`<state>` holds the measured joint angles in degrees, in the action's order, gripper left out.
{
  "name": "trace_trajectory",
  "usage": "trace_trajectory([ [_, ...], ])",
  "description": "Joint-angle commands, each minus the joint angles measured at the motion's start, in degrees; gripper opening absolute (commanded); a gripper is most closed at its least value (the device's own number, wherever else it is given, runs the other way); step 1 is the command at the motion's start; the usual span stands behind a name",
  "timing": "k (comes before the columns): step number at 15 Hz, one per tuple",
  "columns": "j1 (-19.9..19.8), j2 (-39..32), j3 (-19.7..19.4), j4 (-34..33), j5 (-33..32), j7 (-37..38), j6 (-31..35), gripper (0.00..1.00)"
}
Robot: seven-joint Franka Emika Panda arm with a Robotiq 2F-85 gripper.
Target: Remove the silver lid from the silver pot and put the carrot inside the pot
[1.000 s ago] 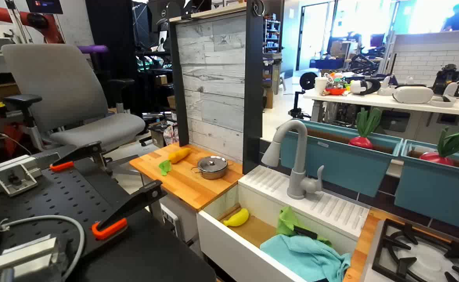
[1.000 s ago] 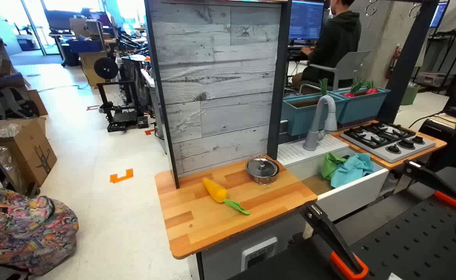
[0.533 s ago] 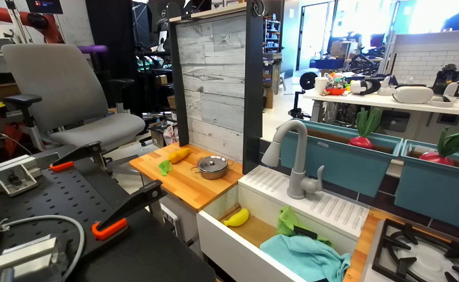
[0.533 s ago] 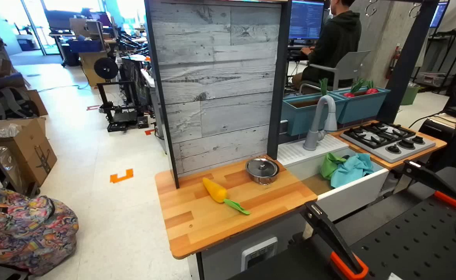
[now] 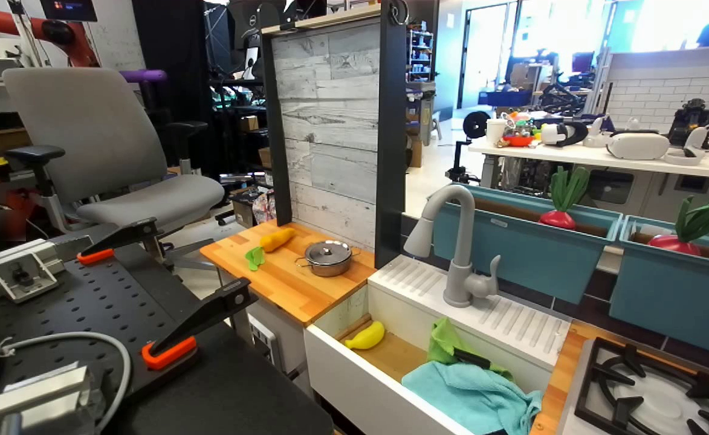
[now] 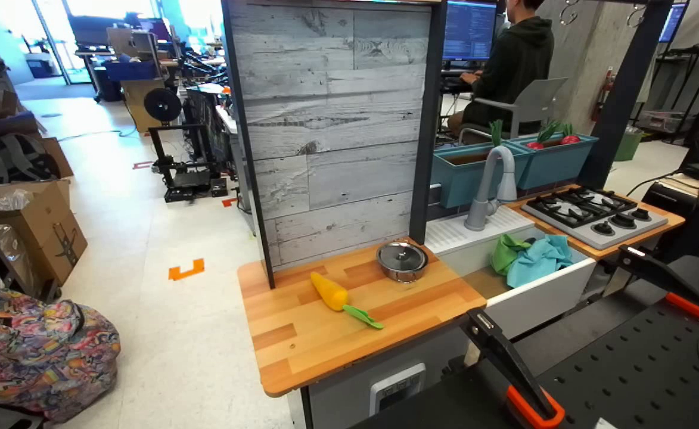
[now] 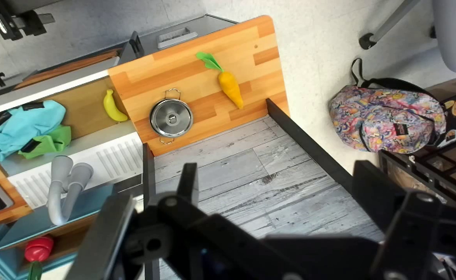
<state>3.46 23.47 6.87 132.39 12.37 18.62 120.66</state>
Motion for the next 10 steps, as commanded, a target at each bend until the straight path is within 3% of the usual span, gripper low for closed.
trace_trajectory([
  [1,-0.1,0.0,0.0,-0.1,0.0,0.0,-0.2,1.00],
  [6,-0.1,0.0,0.0,-0.1,0.0,0.0,-0.2,1.00],
  [10,-1.5,-4.5,-0.8,1.6,-0.6,-1.3,8.5,1.00],
])
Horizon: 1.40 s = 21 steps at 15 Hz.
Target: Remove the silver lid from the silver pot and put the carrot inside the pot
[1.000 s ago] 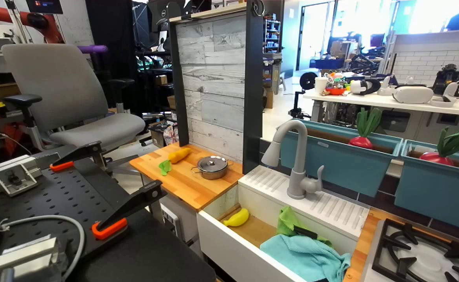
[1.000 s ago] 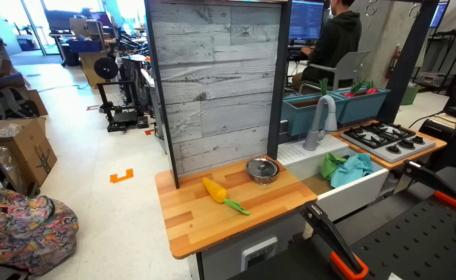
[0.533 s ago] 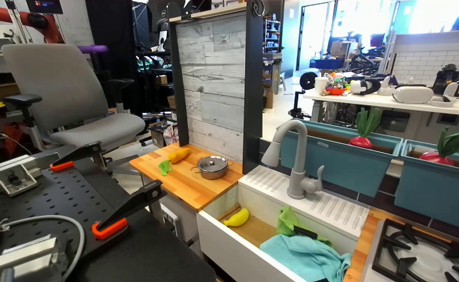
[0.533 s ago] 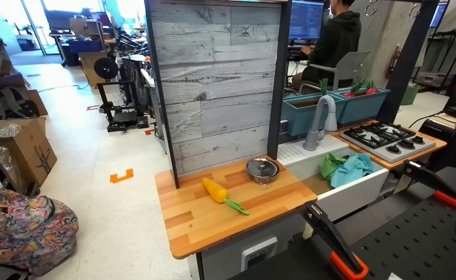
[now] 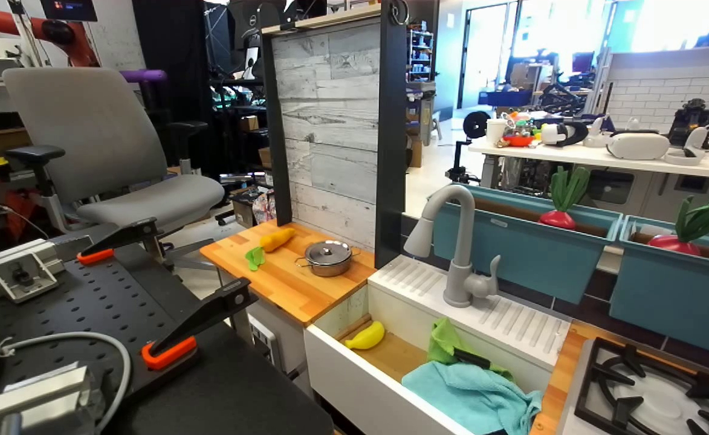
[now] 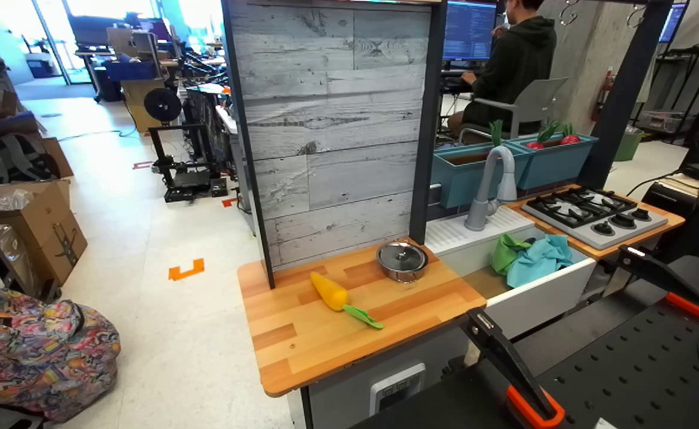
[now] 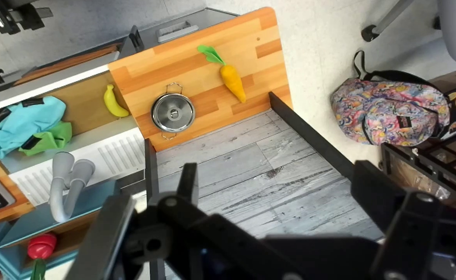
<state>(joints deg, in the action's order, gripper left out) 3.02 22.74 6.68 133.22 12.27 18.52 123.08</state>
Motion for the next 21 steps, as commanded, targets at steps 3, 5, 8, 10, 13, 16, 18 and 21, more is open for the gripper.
trace_trajectory([
  [3,-2.1,-10.9,-1.4,1.3,-1.2,-1.5,14.6,1.00],
  [5,-2.4,-17.0,-2.0,0.1,-1.1,-1.5,18.4,1.00],
  [8,-2.4,-25.9,-3.1,-1.7,-1.3,-1.8,22.3,1.00],
  [10,-2.4,-31.1,-4.0,-2.8,-1.4,-2.4,24.5,1.00],
  [13,-3.0,-39.8,-5.2,-6.2,0.4,-4.1,28.7,1.00],
  [16,-4.3,-49.0,-5.0,-10.7,3.2,-5.7,35.1,1.00],
  [18,-6.4,-54.6,-3.2,-13.7,5.5,-7.6,38.3,1.00],
  [21,-7.1,-62.1,-2.7,-17.8,5.2,-7.9,40.1,1.00],
])
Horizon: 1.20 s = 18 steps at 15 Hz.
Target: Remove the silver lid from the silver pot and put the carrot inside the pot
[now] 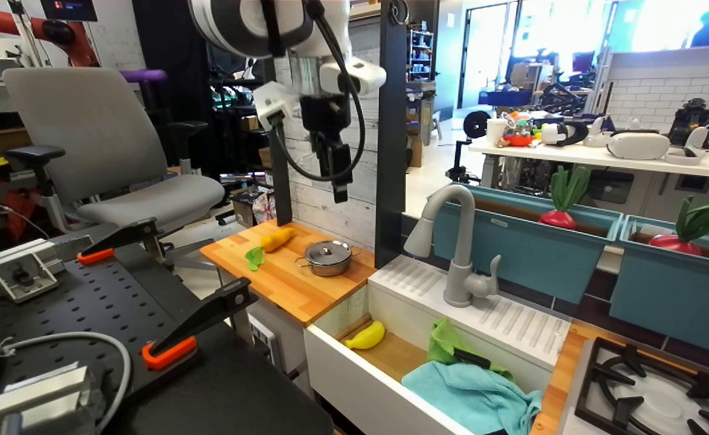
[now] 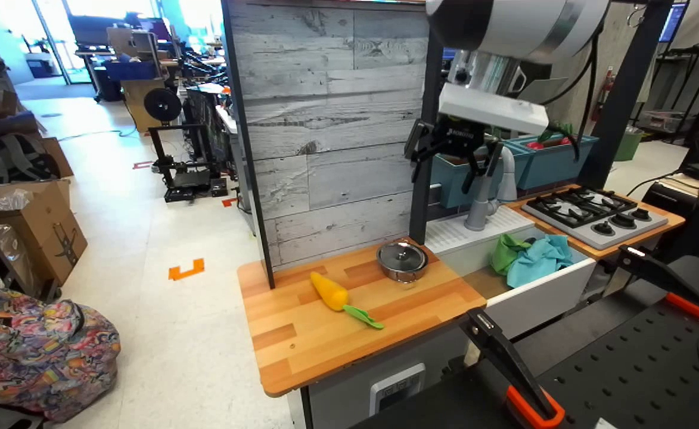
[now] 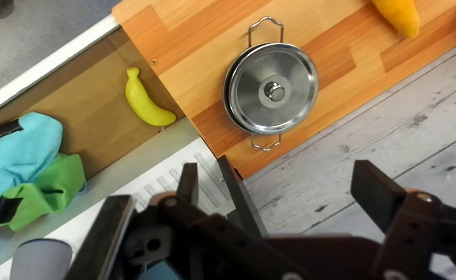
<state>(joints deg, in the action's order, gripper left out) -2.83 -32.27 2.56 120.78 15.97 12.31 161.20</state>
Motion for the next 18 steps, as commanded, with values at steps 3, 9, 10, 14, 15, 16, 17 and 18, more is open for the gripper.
trace_trajectory([
  [3,-0.5,-12.3,0.9,-8.9,0.3,-0.7,0.9,1.00],
  [9,1.5,-18.8,0.2,-13.8,-0.8,0.1,-0.1,1.00],
  [10,1.8,-19.6,0.0,-14.4,-0.9,0.1,-0.1,1.00],
  [14,3.1,-21.7,-0.6,-16.2,-1.4,0.4,-0.5,0.75],
  [15,3.4,-22.1,-0.9,-16.6,-1.7,0.4,-0.5,0.73],
  [16,3.5,-22.3,-1.0,-16.8,-1.8,0.5,-0.5,0.66],
  [17,3.7,-22.6,-1.1,-17.1,-1.9,0.6,-0.6,0.56],
  [18,3.8,-22.7,-1.3,-17.4,-2.0,0.6,-0.7,0.49],
])
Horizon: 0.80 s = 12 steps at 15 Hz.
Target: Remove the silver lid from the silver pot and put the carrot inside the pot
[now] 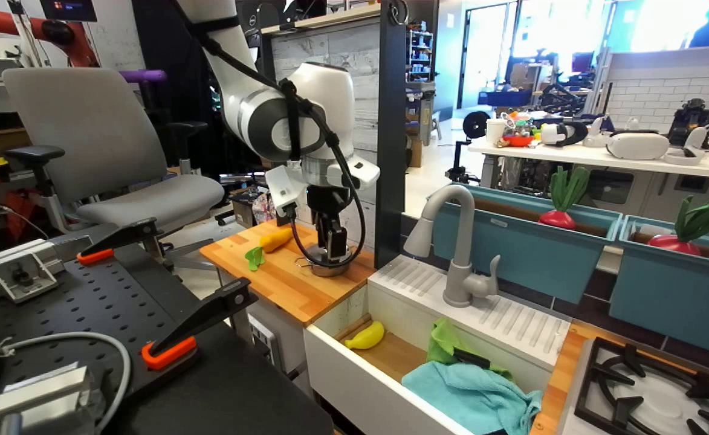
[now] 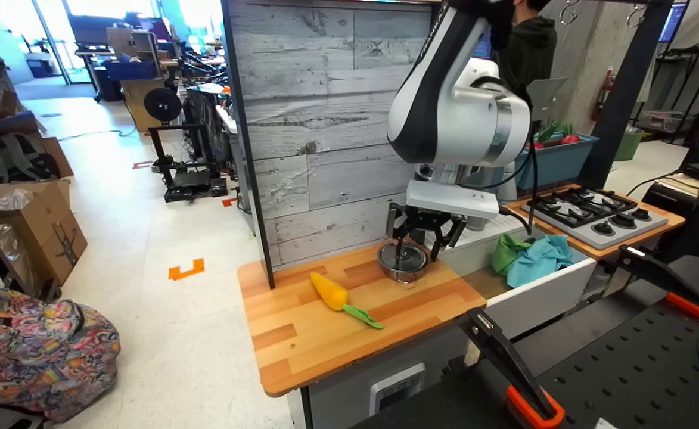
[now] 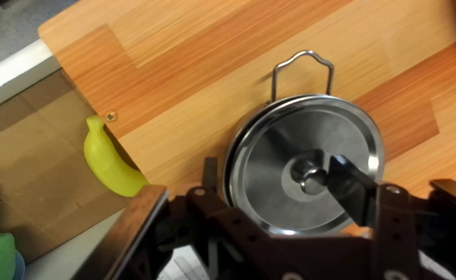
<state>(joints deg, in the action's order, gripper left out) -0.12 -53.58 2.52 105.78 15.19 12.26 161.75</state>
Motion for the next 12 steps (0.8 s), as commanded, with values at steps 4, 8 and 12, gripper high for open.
trace_trajectory([
  [4,1.9,-1.5,-2.3,-3.2,-1.4,1.1,-1.5,0.23],
  [8,2.6,-1.9,-3.1,-3.4,-1.7,1.6,-1.9,0.00],
  [12,2.6,-1.4,-3.0,-2.9,-1.6,1.2,-1.8,0.00],
])
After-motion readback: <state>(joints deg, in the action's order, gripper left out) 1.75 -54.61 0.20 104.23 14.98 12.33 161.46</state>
